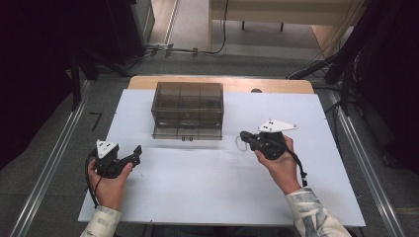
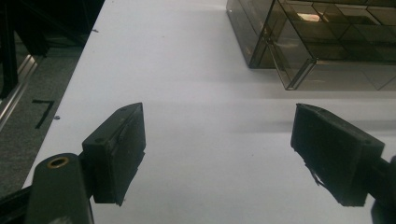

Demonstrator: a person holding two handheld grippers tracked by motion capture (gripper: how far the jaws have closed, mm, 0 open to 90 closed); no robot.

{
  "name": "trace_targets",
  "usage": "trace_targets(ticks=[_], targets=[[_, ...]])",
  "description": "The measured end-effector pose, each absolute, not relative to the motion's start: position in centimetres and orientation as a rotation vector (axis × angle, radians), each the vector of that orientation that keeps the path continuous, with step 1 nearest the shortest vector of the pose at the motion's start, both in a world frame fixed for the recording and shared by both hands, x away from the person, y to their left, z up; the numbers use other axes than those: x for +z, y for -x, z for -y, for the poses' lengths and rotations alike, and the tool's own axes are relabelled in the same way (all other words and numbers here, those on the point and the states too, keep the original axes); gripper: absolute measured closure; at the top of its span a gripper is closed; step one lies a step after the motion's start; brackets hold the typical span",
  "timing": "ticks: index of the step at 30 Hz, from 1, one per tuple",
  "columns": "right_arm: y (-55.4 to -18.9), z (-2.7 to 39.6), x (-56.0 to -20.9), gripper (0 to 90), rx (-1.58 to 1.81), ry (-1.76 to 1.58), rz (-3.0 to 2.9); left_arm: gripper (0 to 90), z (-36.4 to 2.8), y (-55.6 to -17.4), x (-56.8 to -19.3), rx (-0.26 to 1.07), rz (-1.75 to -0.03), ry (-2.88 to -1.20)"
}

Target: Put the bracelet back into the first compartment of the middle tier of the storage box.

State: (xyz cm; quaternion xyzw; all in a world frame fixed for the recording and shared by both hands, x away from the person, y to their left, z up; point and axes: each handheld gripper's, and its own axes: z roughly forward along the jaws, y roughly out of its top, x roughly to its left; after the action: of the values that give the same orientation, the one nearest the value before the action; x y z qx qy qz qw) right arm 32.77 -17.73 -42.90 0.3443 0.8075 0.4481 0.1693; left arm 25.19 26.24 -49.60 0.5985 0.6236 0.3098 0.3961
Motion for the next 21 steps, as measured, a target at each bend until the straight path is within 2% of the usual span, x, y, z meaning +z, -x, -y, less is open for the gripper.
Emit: trace_targets(ticks=[21], targets=[[-33.2, 15.2, -41.7, 85.0, 1.313, -0.935, -2.299, 18.8, -26.1, -25.3, -49.7, 0.778, -1.581, -1.526]])
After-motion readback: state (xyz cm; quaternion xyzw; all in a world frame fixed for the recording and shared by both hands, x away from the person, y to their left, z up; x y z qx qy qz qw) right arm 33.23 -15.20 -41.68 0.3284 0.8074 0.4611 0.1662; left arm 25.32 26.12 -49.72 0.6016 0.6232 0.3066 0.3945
